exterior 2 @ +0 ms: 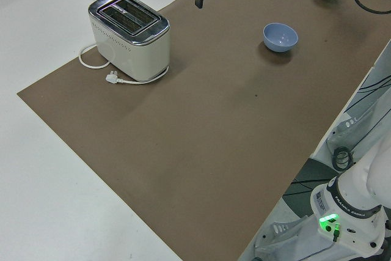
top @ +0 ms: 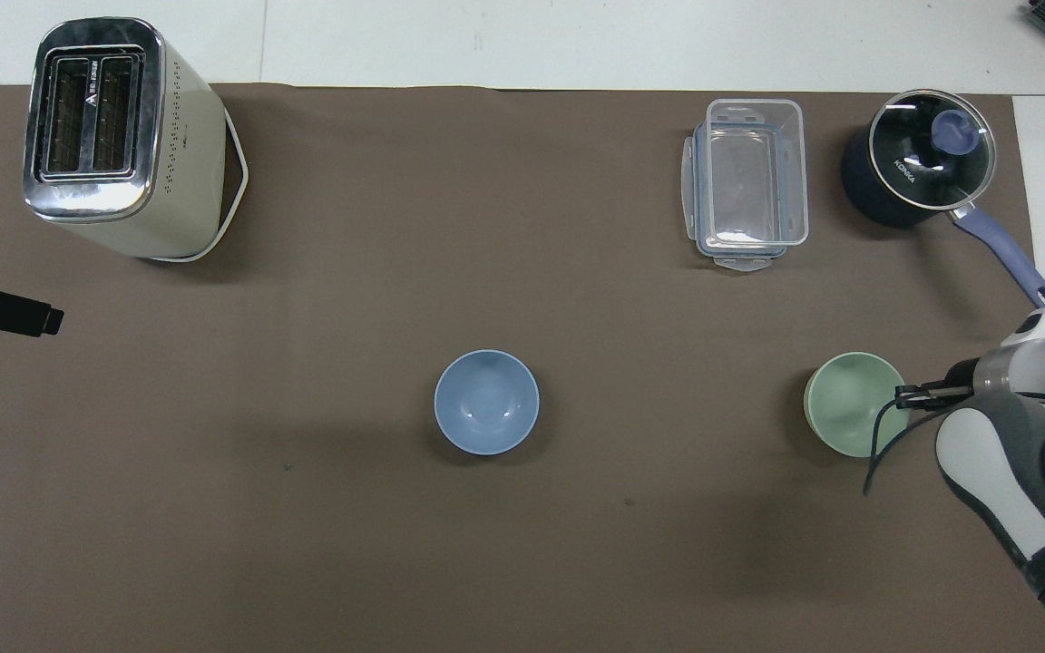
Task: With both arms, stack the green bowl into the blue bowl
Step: 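Carry the green bowl over the blue bowl with the right gripper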
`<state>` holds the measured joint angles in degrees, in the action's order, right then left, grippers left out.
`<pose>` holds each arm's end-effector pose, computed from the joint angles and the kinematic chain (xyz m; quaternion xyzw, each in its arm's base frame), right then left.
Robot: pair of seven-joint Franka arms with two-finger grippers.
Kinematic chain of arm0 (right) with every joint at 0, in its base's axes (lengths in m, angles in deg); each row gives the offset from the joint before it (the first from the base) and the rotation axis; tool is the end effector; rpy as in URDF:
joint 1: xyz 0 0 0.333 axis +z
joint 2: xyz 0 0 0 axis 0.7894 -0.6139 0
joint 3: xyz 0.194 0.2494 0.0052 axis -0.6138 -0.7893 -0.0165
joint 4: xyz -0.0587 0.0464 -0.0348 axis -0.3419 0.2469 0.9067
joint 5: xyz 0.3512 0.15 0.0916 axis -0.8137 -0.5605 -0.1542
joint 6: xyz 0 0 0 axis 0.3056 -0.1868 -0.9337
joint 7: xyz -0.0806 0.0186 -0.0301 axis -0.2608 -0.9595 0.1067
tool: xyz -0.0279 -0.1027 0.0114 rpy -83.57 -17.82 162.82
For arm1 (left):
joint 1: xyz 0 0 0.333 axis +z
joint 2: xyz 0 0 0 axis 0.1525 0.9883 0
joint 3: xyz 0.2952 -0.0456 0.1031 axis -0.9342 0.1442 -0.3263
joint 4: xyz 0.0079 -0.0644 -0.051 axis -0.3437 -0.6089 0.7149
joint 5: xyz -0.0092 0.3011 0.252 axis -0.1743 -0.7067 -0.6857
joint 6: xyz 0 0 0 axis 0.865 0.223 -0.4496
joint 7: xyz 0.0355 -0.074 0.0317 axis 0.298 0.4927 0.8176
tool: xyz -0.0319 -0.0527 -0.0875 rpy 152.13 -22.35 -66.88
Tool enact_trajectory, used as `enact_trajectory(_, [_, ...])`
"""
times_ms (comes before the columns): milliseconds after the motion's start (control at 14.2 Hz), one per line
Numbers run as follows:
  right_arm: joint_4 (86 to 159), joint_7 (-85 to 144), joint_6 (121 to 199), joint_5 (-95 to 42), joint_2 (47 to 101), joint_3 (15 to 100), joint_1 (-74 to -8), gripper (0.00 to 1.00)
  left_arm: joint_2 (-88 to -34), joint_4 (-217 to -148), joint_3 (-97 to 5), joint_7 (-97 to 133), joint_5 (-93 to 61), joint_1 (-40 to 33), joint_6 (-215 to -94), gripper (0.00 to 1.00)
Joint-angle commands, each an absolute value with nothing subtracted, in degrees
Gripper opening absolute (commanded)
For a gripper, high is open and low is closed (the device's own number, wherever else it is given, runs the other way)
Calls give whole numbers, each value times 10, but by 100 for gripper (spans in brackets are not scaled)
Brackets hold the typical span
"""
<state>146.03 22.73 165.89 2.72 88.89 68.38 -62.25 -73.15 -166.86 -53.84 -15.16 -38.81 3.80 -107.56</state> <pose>0.5063 -0.1198 0.3709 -0.9993 -0.0084 0.0303 0.0194 0.5444 -0.0059 0.6198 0.9874 -0.1569 0.0053 0.0203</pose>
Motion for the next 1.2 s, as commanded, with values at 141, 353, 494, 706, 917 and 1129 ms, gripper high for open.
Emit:
enact_trajectory(141, [1320, 218, 1486, 14, 892, 658, -614, 0, -741, -1677, -533, -159, -397, 45, -1077, 100])
enact_trajectory(353, [1278, 291, 1436, -7, 891, 632, -583, 0, -741, -1677, -533, -160, -397, 45, -1078, 100])
enact_trajectory(494, [1271, 360, 1430, -10, 889, 624, -541, 0, -741, -1678, -533, -160, -397, 45, -1078, 100])
enact_trajectory(706, [1267, 472, 1433, -10, 887, 622, -469, 0, -741, -1677, -533, -160, -397, 45, -1079, 100])
enact_trajectory(917, [1266, 588, 1461, -32, 871, 622, -392, 0, -741, -1678, -533, -160, -397, 45, -1078, 100])
enact_trajectory(1129, [1266, 644, 1505, -40, 849, 622, -326, 0, -741, -1678, -533, -160, -397, 45, -1077, 100])
